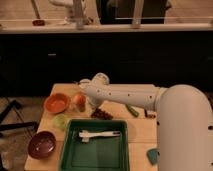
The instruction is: Place grapes in tray
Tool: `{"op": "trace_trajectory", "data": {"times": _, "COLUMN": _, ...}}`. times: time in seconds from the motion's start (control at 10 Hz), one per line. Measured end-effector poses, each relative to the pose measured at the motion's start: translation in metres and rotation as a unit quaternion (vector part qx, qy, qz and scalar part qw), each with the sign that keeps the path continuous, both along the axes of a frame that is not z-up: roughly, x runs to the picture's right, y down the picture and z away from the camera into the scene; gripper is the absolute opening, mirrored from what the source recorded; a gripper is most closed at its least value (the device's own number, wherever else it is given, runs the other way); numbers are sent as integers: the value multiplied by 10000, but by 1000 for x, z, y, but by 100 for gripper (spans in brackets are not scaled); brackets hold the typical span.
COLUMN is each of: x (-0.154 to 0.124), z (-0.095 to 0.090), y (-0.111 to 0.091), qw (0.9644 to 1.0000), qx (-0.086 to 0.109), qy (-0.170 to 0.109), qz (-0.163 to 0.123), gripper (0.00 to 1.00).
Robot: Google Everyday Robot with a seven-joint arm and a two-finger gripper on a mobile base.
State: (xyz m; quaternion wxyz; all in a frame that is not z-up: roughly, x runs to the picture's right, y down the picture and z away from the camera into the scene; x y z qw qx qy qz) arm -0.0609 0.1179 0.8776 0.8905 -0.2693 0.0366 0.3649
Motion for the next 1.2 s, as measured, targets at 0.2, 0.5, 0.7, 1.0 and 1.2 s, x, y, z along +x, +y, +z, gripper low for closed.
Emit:
{"op": "trace_trajectory", "data": {"times": 0.2, "x": 4, "z": 8, "y": 7, "qw": 10000, "qx": -75, "qy": 27, "qz": 53, "gripper": 80}}
{"op": "trace_trajectory", "data": {"times": 0.5, "x": 12, "z": 16, "y": 15, "qw": 9998, "qx": -142, "qy": 52, "qz": 145, "gripper": 80}}
{"op": "trace_trajectory", "data": {"times": 0.7, "x": 17, "z": 21, "y": 24, "qw": 9996, "qx": -206, "qy": 99, "qz": 180, "gripper": 80}}
{"op": "trace_trajectory", "data": {"times": 1.0, "x": 17, "z": 30, "y": 35, "qw": 9993, "qx": -340, "qy": 112, "qz": 60, "gripper": 69}}
{"op": "trace_trajectory", "data": {"times": 1.2, "x": -1, "z": 32, "y": 36, "qw": 9993, "qx": -364, "qy": 37, "qz": -59, "gripper": 51}}
